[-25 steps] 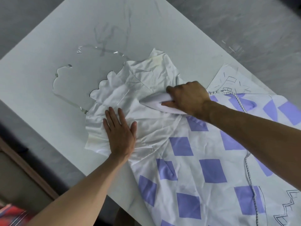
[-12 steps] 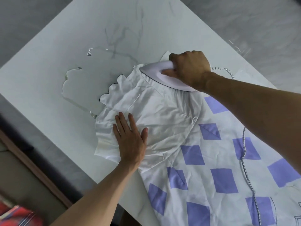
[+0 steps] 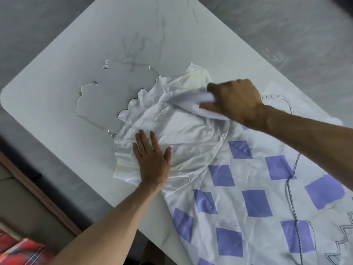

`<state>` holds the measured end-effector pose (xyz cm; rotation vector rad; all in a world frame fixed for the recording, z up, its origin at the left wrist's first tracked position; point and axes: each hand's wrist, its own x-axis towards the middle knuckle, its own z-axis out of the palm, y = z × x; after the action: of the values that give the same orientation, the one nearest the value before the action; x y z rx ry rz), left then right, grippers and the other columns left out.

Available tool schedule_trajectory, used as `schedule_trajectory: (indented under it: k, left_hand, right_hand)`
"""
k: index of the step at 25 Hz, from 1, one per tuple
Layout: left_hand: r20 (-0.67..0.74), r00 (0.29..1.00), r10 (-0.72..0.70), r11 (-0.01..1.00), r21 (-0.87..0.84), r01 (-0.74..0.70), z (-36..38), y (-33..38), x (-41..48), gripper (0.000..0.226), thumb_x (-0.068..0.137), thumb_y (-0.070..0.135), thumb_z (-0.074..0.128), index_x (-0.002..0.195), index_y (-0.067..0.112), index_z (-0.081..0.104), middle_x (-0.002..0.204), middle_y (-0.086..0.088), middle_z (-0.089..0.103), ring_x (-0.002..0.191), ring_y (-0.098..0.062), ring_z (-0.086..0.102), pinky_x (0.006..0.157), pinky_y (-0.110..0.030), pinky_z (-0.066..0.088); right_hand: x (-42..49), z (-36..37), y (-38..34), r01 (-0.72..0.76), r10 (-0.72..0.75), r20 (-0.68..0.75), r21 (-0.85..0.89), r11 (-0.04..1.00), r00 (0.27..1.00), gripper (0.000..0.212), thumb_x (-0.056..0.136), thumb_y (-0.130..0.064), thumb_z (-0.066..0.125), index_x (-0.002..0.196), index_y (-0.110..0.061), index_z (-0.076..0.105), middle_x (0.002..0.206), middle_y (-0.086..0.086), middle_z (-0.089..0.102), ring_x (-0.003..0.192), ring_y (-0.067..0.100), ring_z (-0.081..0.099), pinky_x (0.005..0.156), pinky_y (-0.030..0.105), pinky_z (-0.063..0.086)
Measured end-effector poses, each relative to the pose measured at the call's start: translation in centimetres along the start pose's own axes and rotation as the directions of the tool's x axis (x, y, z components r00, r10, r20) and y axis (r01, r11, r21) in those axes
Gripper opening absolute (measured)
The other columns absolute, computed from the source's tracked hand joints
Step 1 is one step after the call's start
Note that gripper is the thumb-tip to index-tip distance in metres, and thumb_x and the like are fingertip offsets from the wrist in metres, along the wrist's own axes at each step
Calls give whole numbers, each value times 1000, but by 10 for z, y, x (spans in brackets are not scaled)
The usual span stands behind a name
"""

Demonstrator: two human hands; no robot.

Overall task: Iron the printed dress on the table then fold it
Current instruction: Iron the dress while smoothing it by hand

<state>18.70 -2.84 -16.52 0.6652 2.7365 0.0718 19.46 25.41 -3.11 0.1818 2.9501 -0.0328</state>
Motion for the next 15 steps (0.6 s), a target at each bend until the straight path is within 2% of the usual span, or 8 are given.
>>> schedule_trajectory:
  k: [3,5,8,10,13,15]
  left_hand:
    - [-7,999,44,996,-81,-45,-9,-9,-2,64,101,43,33,150,4,22,159,-23,14,147,-37,13,118,-51,19]
    - [-58,997,60,997,-55,-63,-14,-24,-5,59,101,36,35,149,3,25,158,-22,19,146,-36,18,117,-50,21]
    - [-80,997,5,1000,-18,-6,-14,-46,-3,67,100,46,28,149,0,25,156,-26,19,145,-40,18,118,-50,18]
    - [-50,999,20,1000,-22,-21,-10,-53,0,73,99,51,23,151,-1,19,157,-28,14,146,-41,14,119,-50,17]
    - [-42,997,62,998,0,-62,-4,-57,-1,74,100,51,20,152,-2,14,158,-27,8,147,-40,9,120,-48,13]
    - [-50,997,57,998,-5,-57,-3,-58,-1,74,101,51,19,152,-1,13,159,-26,7,147,-39,8,120,-48,12]
  right_hand:
    - [-59,15,-17,173,-172,21,-29,985,985,52,83,-67,37,85,-22,62,63,1,65,50,28,62,50,25,27]
    - [-90,31,-30,273,-272,61,-2,962,960,46,81,-63,40,77,-22,62,56,-2,62,42,24,58,47,23,23]
    - [-106,53,-43,390,-392,100,43,920,914,38,77,-57,60,78,-19,63,55,-1,61,42,25,57,46,24,23]
    - [-96,60,-45,394,-396,78,43,918,915,39,76,-57,64,79,-18,64,56,0,61,43,26,57,46,25,24]
    - [-66,57,-48,358,-357,26,-10,934,934,49,84,-64,42,87,-19,63,66,1,66,52,28,63,49,27,27]
    - [-42,51,-49,304,-303,47,-13,953,952,51,87,-65,42,95,-17,61,75,4,68,65,32,65,54,30,30]
